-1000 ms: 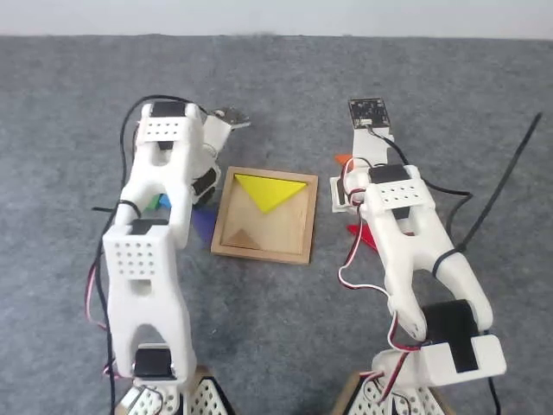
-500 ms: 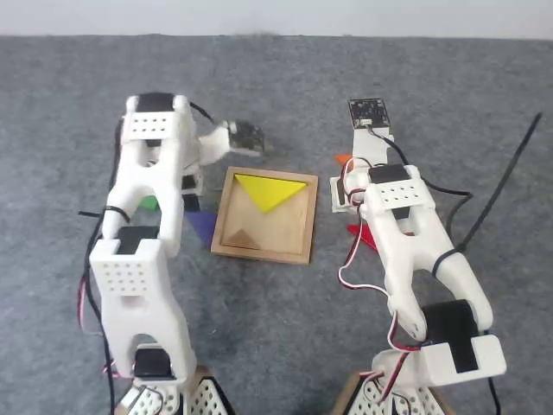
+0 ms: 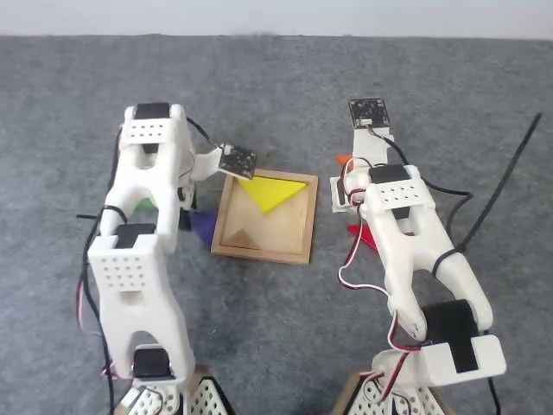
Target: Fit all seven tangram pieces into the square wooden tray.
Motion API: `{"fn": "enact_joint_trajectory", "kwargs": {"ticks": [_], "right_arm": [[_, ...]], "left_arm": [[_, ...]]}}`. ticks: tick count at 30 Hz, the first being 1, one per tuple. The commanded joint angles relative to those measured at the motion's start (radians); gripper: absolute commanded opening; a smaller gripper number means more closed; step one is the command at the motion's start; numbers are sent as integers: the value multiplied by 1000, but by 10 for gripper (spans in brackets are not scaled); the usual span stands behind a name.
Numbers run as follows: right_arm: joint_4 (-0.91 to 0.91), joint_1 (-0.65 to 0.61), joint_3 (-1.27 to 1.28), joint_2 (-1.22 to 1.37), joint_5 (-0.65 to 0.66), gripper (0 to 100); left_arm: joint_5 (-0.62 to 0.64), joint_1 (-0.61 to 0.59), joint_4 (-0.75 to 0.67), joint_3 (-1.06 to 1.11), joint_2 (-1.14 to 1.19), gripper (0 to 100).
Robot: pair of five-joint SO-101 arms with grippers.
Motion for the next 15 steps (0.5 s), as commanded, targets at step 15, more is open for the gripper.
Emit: {"fn": "enact_joint_trajectory", "kwargs": {"ticks": [15], "right_arm": [[-19, 2, -38, -12, 15, 80]], "left_arm": [[339, -17, -63, 117, -9, 173]]}}
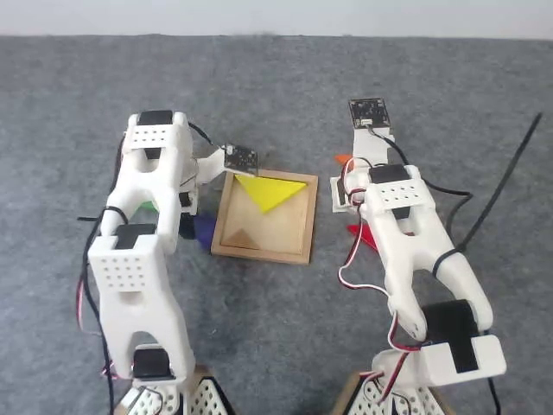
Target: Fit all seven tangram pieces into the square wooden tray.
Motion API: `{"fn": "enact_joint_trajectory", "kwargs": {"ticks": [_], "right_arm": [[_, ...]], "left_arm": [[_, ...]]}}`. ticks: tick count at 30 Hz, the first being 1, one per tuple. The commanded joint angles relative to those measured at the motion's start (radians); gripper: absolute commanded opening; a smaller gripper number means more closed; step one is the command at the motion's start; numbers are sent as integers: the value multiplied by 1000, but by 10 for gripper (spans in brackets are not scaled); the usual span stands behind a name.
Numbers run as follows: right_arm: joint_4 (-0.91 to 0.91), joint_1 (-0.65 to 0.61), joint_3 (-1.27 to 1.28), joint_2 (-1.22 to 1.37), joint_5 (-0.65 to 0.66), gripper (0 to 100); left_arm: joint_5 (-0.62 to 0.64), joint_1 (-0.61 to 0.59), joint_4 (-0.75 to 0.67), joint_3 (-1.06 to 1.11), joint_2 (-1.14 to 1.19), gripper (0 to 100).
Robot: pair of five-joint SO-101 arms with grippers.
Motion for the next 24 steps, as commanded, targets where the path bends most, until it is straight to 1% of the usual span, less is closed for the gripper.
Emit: {"fn": "enact_joint_trajectory", "kwargs": {"ticks": [1, 3, 5, 11, 17, 22, 24], "right_arm": [[-19, 2, -38, -12, 15, 80], [-19, 2, -38, -12, 15, 80], [-19, 2, -38, -12, 15, 80], [-19, 1, -38, -12, 15, 80], [-19, -1, -38, -12, 15, 80], [-19, -1, -37, -12, 15, 80], [-19, -2, -37, -12, 15, 80]], "left_arm": [[203, -20, -12, 51, -12, 173], [256, -32, -9, 85, -17, 173], [276, -54, -6, 104, -18, 165], [238, -130, 78, 131, -18, 137], [206, -193, 77, 199, -57, 137], [61, -195, 66, 383, -207, 137], [29, -199, 18, 446, -308, 137]]}}
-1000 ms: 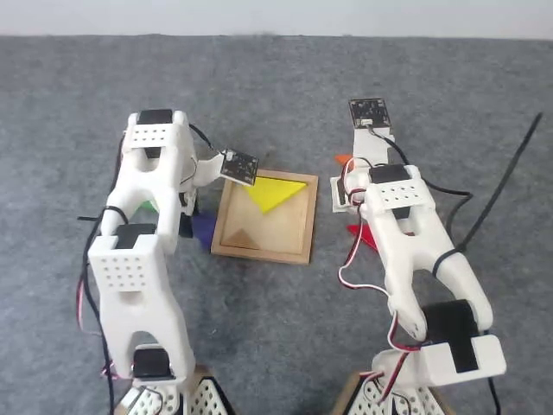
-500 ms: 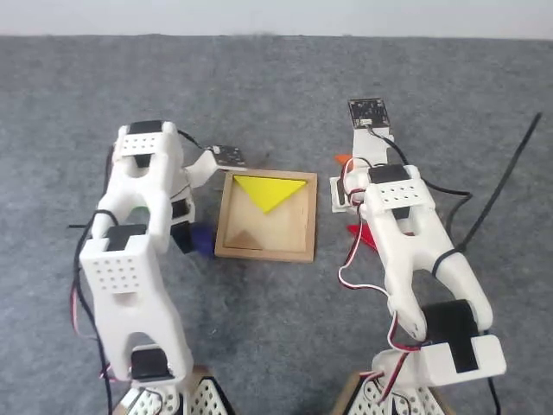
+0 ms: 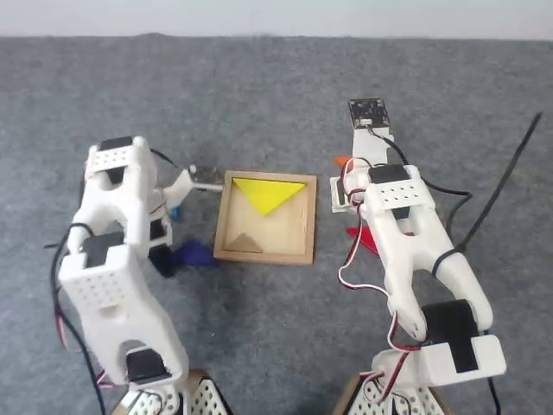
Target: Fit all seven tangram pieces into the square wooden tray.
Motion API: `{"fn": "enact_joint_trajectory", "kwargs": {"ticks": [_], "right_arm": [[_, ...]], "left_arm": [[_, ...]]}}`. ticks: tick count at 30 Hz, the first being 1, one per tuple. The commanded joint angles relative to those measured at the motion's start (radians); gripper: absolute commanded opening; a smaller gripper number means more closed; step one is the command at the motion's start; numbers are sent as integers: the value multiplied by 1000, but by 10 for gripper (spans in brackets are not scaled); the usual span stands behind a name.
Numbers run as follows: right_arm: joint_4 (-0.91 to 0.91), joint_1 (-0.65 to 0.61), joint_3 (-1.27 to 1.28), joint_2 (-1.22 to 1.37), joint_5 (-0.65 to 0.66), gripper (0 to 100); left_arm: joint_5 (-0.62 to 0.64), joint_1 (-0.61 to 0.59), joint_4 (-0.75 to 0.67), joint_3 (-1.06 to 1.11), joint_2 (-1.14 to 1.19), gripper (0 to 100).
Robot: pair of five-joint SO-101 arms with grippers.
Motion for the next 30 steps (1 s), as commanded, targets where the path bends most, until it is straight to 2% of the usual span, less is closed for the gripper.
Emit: {"fn": "enact_joint_trajectory", "kwargs": {"ticks": [1, 4, 10, 14, 17, 21, 24, 30], "right_arm": [[-19, -2, -37, -12, 15, 80], [-19, -4, -37, -12, 15, 80], [-19, -4, -37, -12, 15, 80], [-16, -4, -37, -12, 15, 80], [-16, -5, -37, -12, 15, 80], [-18, -7, -37, -12, 15, 80], [-18, -7, -37, -12, 15, 80], [-18, -7, -40, -12, 15, 80]], "left_arm": [[-84, -25, -69, 154, -242, 137], [-84, -14, -216, 245, -390, 141], [-81, 95, -582, 486, -552, 146], [-89, 147, -756, 593, -555, 241], [-89, 150, -767, 578, -554, 269], [-163, 132, -760, 570, -554, 271], [-192, 124, -674, 550, -569, 271], [-212, 133, -411, 478, -692, 268]]}}
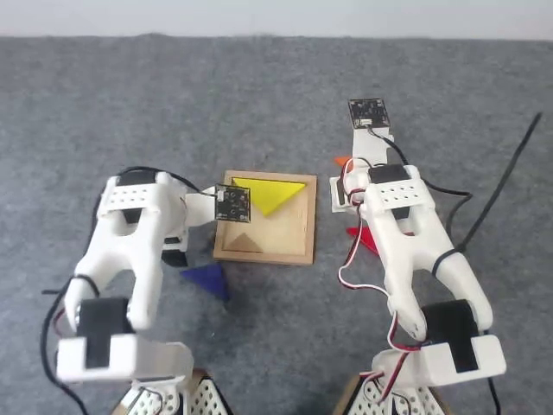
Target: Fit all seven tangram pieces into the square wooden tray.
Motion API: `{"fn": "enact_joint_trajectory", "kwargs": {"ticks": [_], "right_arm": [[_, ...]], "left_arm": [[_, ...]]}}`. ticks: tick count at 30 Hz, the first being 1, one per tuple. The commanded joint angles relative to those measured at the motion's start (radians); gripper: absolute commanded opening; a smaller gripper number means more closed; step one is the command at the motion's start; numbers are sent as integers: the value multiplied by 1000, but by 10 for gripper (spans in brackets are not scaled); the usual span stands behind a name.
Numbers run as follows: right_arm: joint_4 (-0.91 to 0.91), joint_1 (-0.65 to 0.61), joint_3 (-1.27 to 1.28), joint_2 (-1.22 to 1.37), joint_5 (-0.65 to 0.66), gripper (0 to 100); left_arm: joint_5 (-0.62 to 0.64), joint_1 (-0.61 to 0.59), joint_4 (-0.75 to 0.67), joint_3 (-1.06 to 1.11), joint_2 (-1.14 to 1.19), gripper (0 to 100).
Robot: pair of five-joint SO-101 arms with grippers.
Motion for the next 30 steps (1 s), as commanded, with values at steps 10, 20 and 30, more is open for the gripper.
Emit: {"fn": "enact_joint_trajectory", "kwargs": {"ticks": [10, 20, 30], "right_arm": [[-18, -7, -40, -12, 15, 80], [-16, -5, -38, -12, 15, 80], [-18, -4, -40, -12, 15, 80]], "left_arm": [[-57, 210, -115, 354, -381, 271], [-8, 259, -38, 150, -78, 269], [-58, 118, 86, 35, 15, 267]]}}
